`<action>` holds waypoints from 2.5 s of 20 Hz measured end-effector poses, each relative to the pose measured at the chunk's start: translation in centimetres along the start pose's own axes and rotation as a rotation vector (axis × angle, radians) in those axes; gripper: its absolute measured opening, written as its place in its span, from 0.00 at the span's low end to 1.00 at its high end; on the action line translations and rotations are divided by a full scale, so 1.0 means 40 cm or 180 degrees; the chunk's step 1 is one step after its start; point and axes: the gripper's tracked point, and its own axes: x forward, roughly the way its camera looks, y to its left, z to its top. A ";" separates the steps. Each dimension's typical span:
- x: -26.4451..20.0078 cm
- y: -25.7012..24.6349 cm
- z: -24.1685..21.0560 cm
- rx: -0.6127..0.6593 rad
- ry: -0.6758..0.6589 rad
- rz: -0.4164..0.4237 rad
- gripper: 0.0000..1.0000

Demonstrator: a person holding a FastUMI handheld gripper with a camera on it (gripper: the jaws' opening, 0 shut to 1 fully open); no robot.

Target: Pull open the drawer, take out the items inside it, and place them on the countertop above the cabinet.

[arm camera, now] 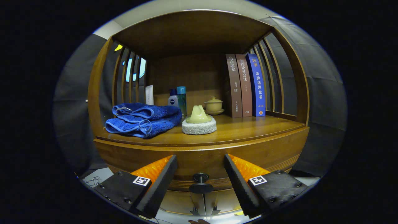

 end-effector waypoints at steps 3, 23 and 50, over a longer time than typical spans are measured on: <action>0.003 0.000 -0.001 -0.0005 0.0008 0.0003 0.99; -0.225 0.000 0.400 -0.0119 -0.0182 -0.0004 1.00; -0.403 0.062 0.660 -0.0092 -0.0422 0.0253 1.00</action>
